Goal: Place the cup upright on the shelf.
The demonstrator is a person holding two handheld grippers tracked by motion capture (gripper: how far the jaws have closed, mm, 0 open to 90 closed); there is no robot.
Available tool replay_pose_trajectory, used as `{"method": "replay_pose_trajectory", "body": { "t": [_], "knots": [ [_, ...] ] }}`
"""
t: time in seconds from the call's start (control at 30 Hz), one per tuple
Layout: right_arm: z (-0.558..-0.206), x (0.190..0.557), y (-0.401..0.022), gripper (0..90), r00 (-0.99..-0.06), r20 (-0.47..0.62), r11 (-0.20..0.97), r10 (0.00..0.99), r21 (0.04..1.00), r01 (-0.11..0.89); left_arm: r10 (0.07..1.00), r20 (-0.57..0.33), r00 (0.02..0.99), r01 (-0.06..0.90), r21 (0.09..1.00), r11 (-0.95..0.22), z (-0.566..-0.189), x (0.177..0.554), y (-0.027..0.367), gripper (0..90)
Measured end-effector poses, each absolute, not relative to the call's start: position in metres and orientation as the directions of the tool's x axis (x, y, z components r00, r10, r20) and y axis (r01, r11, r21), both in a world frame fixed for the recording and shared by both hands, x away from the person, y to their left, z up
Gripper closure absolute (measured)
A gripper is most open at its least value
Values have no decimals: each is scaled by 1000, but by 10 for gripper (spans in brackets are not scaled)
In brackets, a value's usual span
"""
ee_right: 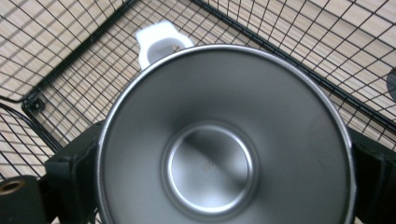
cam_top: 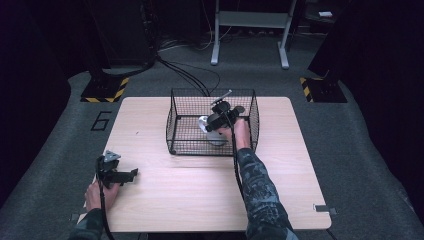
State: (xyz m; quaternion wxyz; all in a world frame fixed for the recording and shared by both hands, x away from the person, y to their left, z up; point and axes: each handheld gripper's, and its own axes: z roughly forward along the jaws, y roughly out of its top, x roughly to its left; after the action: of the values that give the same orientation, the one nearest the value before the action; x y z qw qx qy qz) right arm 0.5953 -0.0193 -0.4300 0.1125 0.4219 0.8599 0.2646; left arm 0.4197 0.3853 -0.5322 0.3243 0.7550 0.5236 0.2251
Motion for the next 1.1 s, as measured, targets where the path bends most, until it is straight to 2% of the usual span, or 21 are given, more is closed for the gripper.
{"method": "replay_pose_trajectory", "body": {
  "t": [0.47, 0.6, 1.1],
  "knots": [
    [-428, 594, -18, 48, -611, 19, 512, 791, 526, 679, 937, 1, 350, 644, 726, -242, -532, 420, 385, 4],
    [-427, 593, -18, 0, -607, 32, 506, 794, 519, 689, 937, 1, 350, 644, 726, -242, -532, 420, 385, 4],
    [-397, 571, -41, 0, -593, 79, 430, 801, 614, 662, 937, 1, 350, 644, 726, -241, -532, 420, 385, 4]
  ]
}}
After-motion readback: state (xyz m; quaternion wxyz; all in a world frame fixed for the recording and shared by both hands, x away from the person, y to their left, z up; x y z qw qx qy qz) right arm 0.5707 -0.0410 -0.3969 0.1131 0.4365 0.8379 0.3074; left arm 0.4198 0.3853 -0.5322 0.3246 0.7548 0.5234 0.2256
